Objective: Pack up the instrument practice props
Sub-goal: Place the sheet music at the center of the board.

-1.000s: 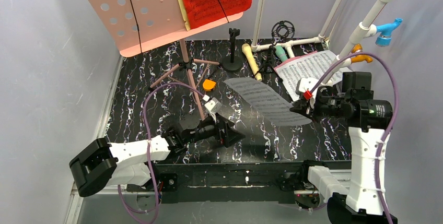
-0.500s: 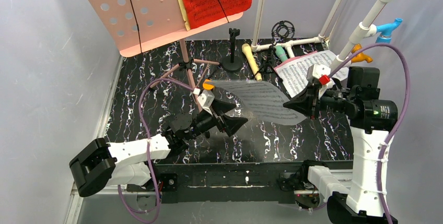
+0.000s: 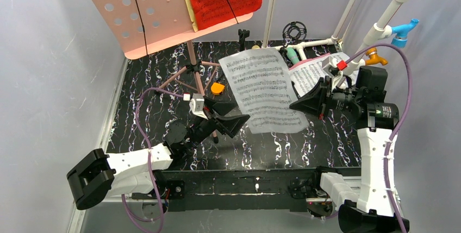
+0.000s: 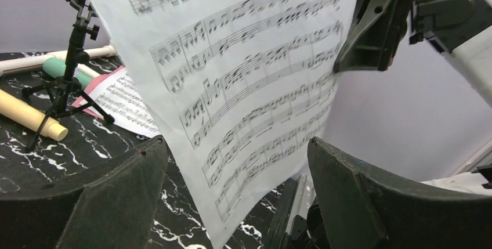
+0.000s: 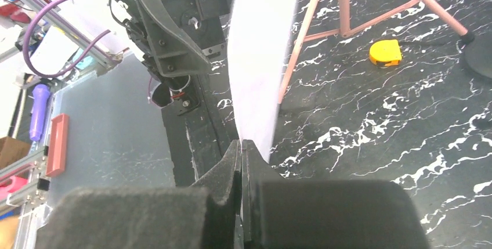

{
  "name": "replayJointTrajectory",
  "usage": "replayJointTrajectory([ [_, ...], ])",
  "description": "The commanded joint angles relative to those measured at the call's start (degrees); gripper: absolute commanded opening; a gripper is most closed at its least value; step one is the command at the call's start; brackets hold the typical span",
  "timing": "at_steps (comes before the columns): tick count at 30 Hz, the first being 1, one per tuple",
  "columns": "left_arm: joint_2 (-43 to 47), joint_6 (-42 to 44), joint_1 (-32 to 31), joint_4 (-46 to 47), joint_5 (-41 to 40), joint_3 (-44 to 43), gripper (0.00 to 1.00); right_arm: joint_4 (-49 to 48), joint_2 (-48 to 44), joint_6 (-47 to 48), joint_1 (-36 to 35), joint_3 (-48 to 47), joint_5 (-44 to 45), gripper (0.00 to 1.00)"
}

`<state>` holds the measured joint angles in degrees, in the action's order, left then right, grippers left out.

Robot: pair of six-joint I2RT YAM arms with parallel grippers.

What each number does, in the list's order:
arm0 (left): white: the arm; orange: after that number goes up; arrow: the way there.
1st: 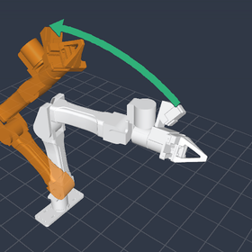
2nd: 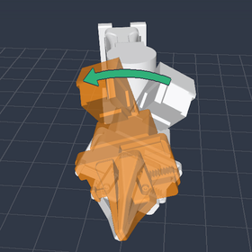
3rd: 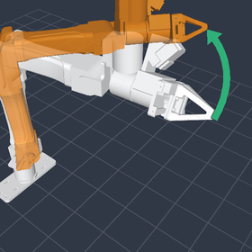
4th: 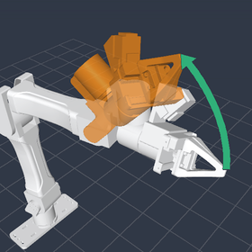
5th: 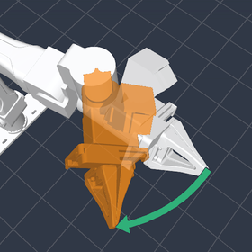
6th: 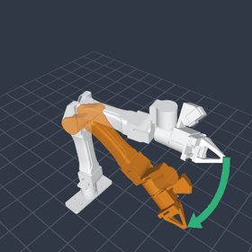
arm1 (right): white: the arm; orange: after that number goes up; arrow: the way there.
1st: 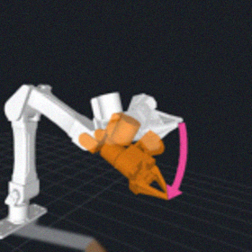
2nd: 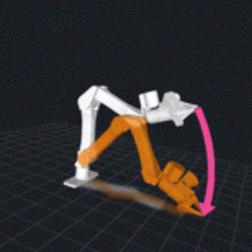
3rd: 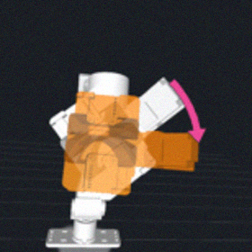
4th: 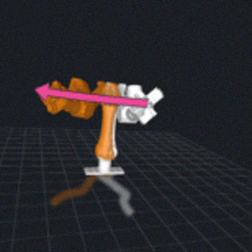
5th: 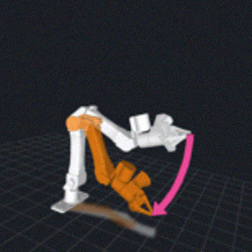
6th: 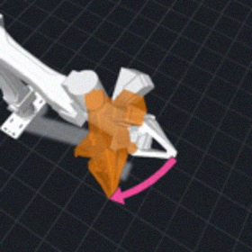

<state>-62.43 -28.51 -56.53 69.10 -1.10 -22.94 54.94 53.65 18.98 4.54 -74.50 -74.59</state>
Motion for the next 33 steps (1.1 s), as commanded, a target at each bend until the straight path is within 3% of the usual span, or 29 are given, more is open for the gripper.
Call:
replayJointTrajectory([
  [1,1.3,-1.3,-0.1,3.9,-0.8,-0.6,0.86,-3.3,-2.1,-3.4,0.3,3.2,-0.6,0.01],
  [9,-1.3,-3.1,-0.1,3.9,1.1,-2.4,0.8,-2.5,-3.6,-1.9,0.4,6.4,2.3,0.01],
  [13,-1.9,-3.3,-0.1,3.9,0.3,-2.5,0.7,-1.3,-3.8,-0.2,0.4,6.6,1.9,0.01],
  [20,-2.4,-4.5,-0.1,1.3,-3.2,-2.7,0.62,2.8,-5.0,5.5,0.4,7.3,-1.8,0.01],
  [33,-5.1,-8.1,0.3,1.4,-5.4,-2.4,0.64,4.7,-6.3,7.6,0.3,7.6,-3.9,0.01],
])
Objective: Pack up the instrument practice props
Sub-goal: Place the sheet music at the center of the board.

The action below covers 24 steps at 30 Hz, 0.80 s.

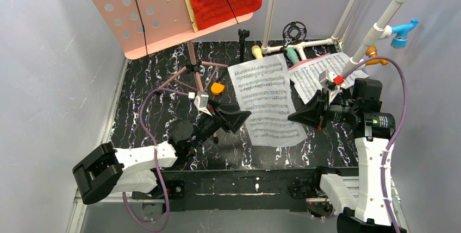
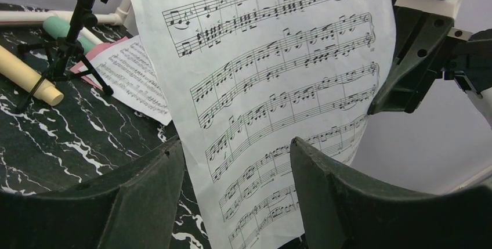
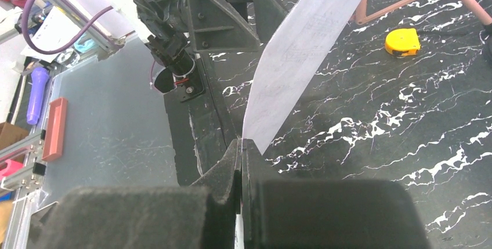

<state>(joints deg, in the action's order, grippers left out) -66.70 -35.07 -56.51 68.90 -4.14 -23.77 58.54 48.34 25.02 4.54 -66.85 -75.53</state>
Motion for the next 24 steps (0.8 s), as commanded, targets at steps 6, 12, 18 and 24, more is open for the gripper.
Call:
replayJointTrajectory([
  [6,-4.4,-9.1,2.5,5.2,1.3,-1.7,0.65,1.4,-1.6,1.6,0.3,-0.1,-3.4,0.01],
  [12,-8.3,-16.6,5.2,10.5,7.1,-2.7,0.61,1.5,-2.1,1.6,0.3,0.3,-2.8,0.01],
  [18,-7.9,-18.4,6.4,10.9,9.8,-3.6,0.59,1.5,-2.5,1.8,0.3,0.8,0.6,0.01],
  [24,-7.2,-18.8,6.9,10.9,13.0,-4.7,0.61,0.9,-2.5,1.4,0.4,1.1,3.3,0.01],
])
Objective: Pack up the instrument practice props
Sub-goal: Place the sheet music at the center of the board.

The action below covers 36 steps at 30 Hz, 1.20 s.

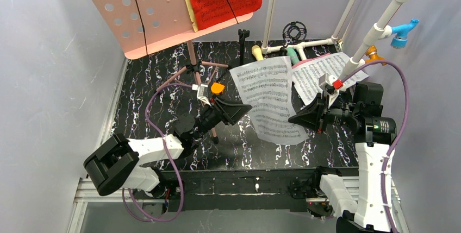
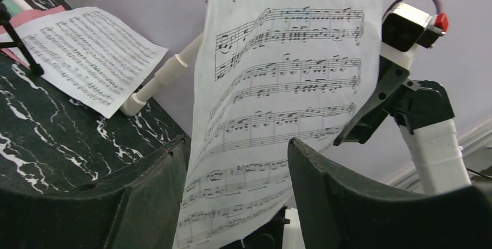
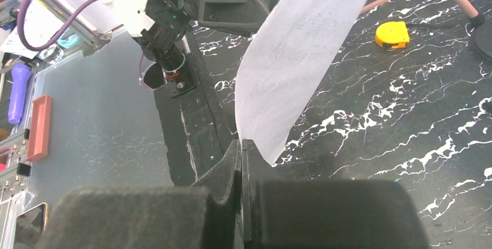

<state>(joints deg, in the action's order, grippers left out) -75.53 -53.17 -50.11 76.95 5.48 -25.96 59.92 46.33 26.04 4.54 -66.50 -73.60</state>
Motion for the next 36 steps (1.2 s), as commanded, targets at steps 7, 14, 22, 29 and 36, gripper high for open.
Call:
replayJointTrajectory([
  [7,0.9,-0.2,0.5,2.8,3.7,-2.8,0.53,-0.6,-0.4,-0.1,0.4,0.6,1.3,0.01],
  [14,1.3,3.4,0.6,1.6,5.3,-2.6,0.23,-0.7,-0.7,-0.2,0.3,1.2,1.7,0.01],
  [22,8.3,11.9,0.6,-10.5,6.4,-2.4,0.0,2.3,-1.0,4.7,0.3,0.7,8.2,0.12],
  [29,18.9,23.9,0.7,-36.9,9.8,-6.5,0.0,5.4,1.5,12.2,0.3,-5.3,15.5,0.7],
  [36,22.8,33.8,0.6,-55.4,14.7,-13.2,0.0,9.7,5.5,22.2,0.3,-13.1,18.3,0.97],
])
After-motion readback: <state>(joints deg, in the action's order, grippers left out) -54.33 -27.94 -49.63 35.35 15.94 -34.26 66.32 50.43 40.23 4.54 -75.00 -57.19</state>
